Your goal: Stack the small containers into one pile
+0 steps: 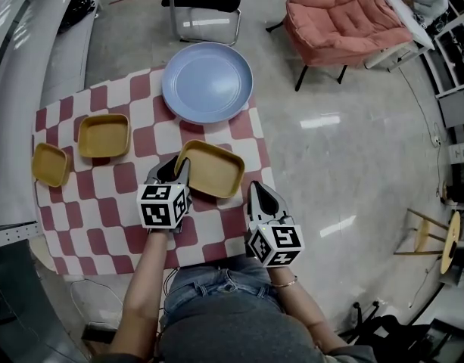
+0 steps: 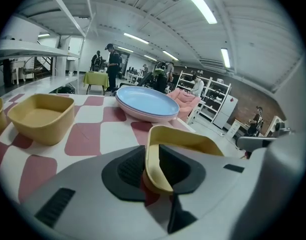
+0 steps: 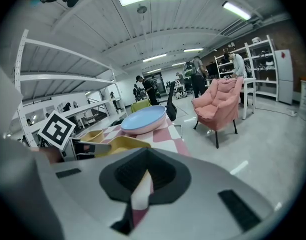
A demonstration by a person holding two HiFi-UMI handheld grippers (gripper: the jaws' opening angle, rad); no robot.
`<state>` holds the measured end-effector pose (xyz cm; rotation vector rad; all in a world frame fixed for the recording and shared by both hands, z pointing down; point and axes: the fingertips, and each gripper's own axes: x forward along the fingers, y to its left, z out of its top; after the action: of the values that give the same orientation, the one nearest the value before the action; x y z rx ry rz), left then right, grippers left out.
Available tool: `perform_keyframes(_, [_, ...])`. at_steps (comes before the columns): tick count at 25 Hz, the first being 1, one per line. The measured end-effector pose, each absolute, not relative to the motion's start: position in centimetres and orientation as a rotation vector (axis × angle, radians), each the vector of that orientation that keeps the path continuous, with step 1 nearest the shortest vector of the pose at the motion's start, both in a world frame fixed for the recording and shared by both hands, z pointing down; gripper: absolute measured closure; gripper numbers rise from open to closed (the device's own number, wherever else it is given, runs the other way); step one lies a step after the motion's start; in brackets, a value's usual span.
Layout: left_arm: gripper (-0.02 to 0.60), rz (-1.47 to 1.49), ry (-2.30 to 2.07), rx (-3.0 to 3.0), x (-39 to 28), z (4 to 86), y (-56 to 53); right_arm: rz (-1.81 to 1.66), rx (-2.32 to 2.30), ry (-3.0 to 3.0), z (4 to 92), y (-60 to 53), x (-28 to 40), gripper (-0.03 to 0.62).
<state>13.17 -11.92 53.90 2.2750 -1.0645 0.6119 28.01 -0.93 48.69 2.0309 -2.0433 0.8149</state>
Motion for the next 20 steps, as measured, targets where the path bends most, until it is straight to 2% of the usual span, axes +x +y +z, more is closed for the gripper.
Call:
perform_keyframes(8, [0.542, 0.658, -1.132, 2.219, 12.7, 54.6, -11.8, 0.817, 2.007, -2.062, 48.7, -1.1, 28.6, 0.585])
perform_keyframes(20, [0.552, 0.573, -1.236, 2.127, 10.8, 53.4, -10.3, 0.775, 1.91, -2.147, 48.4, -1.7, 28.1, 0.585])
